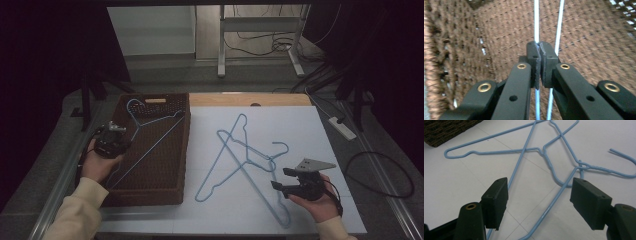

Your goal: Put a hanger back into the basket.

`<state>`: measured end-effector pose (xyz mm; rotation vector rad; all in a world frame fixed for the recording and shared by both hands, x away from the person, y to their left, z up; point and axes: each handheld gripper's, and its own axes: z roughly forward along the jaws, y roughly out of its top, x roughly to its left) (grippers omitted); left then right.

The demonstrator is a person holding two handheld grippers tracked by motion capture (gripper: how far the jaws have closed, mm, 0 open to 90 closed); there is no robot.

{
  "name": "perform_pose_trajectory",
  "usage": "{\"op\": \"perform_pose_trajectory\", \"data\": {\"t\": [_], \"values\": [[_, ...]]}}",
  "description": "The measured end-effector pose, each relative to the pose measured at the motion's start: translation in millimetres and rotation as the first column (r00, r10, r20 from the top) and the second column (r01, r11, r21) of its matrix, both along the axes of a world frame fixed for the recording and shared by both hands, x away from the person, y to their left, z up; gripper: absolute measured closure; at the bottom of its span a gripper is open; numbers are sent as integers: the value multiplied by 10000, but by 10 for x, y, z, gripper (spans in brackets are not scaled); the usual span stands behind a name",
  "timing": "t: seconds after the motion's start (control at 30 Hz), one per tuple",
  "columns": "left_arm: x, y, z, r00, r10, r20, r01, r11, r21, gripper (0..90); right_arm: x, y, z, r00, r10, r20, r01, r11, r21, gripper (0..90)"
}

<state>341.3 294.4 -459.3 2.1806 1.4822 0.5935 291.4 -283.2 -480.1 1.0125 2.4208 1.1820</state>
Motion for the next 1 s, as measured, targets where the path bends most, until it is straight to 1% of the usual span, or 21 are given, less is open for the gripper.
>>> {"op": "perform_pose_trajectory", "data": {"t": [0.07,0.1,0.13,0.17,0.23,0.3,0.33,0.4,0.47,0.5,0.6,0.63,0.67,0.73,0.77,0.83,0.87,0.93,1.0], "values": [[5,8,-7,10000,47,5,-47,10000,34,833,-1,1,0,10000,12,-2,-12,10000,-3,315],[1,12,-4,9999,77,70,-78,9999,67,811,-1,1,-1,10000,14,0,-14,10000,-4,315],[-10,14,7,9996,145,232,-147,9998,108,774,-2,-1,0,10000,13,-1,-13,10000,5,315],[-28,14,26,9988,208,437,-214,9997,122,717,-2,-4,2,10000,16,-7,-16,10000,11,315],[-67,17,76,9967,316,743,-316,9995,-12,603,-2,-8,4,10000,3,-14,-3,10000,6,315],[-145,11,167,9917,466,1200,-429,9985,-331,504,0,-10,3,10000,-13,-4,13,10000,37,315],[-188,5,212,9894,403,1399,-318,9976,-619,474,1,-10,2,10000,-19,-8,19,10000,33,315],[-265,-14,290,9854,176,1694,29,9928,-1202,430,4,-8,2,10000,-7,-12,7,10000,7,315],[-347,-45,359,9799,-219,1983,590,9813,-1833,389,9,-8,0,10000,1,-4,-1,10000,-3,315],[-371,-54,374,9778,-285,2077,706,9776,-1981,380,11,-10,-1,10000,-26,1,26,10000,27,315],[-457,-89,406,9696,-613,2369,1220,9602,-2511,371,16,-28,5,10000,-79,-1,79,9999,85,314],[-481,-107,410,9673,-689,2442,1337,9563,-2599,368,20,-39,6,9999,-122,18,122,9999,108,314],[-540,-150,417,9622,-937,2555,1637,9493,-2685,364,22,-46,8,9999,-163,4,163,9998,135,313],[-592,-194,421,9583,-1088,2642,1828,9441,-2744,360,38,-72,10,9996,-274,16,274,9994,189,311],[-649,-241,429,9529,-1269,2753,2050,9387,-2770,359,42,-78,10,9996,-284,6,284,9994,188,310],[-716,-292,437,9457,-1430,2919,2284,9314,-2834,357,57,-83,6,9994,-337,7,337,9992,194,308],[-759,-327,437,9405,-1534,3033,2450,9245,-2919,357,59,-84,7,9995,-329,-14,329,9993,178,308],[-806,-383,428,9349,-1735,3096,2689,9156,-2988,355,61,-83,12,9995,-313,8,313,9995,103,308],[-849,-448,410,9299,-1936,3126,2886,9112,-2941,354,62,-81,19,9995,-304,61,304,9995,40,307]]}}
